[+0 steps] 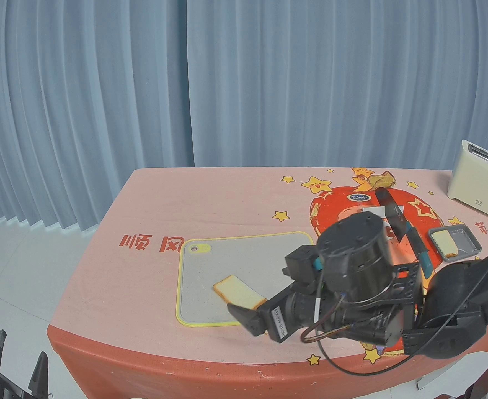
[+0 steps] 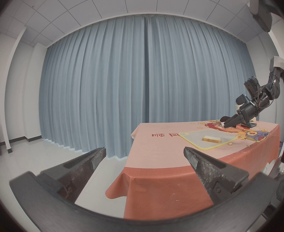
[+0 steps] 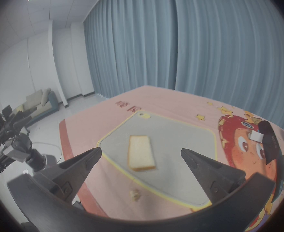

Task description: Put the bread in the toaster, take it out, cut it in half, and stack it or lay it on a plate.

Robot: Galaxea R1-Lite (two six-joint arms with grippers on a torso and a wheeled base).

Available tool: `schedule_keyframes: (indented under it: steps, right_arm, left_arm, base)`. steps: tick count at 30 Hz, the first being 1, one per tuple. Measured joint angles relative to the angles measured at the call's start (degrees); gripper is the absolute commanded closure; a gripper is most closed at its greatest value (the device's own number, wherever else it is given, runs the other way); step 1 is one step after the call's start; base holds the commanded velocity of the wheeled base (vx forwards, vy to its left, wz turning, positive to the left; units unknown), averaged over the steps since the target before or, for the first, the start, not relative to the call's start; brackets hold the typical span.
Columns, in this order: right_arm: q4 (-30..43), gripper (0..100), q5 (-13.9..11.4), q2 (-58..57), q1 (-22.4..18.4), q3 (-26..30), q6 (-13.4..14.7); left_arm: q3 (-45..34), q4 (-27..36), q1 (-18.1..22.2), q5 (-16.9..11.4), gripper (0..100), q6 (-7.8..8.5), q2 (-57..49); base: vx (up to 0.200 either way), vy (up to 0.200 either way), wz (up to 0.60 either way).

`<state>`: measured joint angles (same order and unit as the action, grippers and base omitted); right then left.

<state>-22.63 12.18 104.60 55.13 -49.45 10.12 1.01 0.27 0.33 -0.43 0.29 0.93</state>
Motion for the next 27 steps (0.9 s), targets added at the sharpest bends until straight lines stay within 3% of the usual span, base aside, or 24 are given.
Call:
schedule_keyframes:
  steps: [5, 11, 27]
  right_arm:
    - [8.59, 0, -0.28, 3.07, 2.72, -7.13, 1.62]
    - [10.36, 0, 0.0, 7.8, 4.94, -12.51, 2.44]
    - [9.98, 0, 0.3, 13.32, 4.82, -14.42, 2.6]
  left_arm:
    - [0.0, 0.0, 0.0, -0.01, 0, 0.04, 0.0]
    - [0.0, -0.02, 0.0, -0.01, 0, 0.09, 0.0]
    - [0.0, 0.0, -0.02, -0.01, 0, 0.09, 0.0]
  base:
    - [0.0, 0.0, 0.0]
    - [0.0, 0.0, 0.0]
    - [0.0, 0.0, 0.0]
